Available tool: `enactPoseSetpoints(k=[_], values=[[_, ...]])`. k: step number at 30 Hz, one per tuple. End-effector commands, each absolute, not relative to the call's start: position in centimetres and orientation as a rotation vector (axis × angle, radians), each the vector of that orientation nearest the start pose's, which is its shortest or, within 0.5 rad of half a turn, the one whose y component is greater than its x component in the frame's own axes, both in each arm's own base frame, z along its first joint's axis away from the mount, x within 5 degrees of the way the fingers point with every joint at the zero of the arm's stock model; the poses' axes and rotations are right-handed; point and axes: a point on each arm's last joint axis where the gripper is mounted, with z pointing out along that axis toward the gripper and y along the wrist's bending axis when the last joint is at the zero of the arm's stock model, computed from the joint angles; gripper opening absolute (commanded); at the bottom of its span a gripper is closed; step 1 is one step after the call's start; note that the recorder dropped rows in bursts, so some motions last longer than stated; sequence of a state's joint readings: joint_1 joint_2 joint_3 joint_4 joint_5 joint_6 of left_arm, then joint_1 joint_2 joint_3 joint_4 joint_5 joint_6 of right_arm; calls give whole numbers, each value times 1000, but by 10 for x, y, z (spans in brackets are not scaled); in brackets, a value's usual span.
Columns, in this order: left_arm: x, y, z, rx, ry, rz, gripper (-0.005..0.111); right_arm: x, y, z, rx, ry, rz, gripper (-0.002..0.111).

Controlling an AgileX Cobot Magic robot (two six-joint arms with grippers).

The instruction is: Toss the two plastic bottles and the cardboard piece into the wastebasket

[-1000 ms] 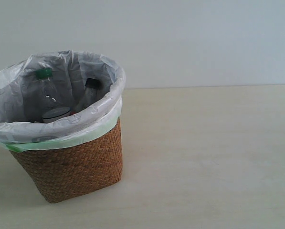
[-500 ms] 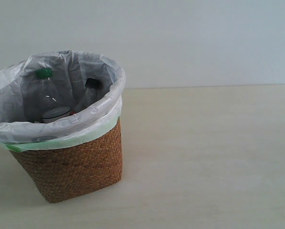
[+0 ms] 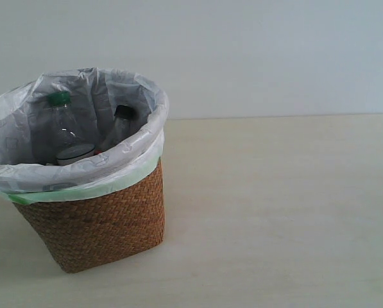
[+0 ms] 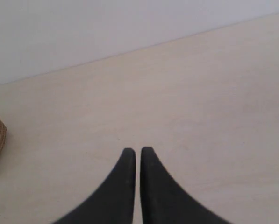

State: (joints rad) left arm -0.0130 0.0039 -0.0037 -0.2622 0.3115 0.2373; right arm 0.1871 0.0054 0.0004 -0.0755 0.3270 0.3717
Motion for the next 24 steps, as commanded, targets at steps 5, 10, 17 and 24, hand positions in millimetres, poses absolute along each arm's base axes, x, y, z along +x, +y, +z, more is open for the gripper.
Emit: enactPoseSetpoints(k=[5, 10, 17, 24], values=[[54, -8, 186, 64, 1780, -95, 4, 53, 7, 184, -3, 1817, 212, 0], [54, -8, 186, 64, 1780, -95, 4, 53, 7, 184, -83, 1813, 150, 0], [54, -8, 186, 64, 1780, -95, 4, 53, 7, 184, -96, 1812, 140, 0], [54, -8, 186, 64, 1780, -95, 4, 53, 7, 184, -148, 1807, 99, 0]])
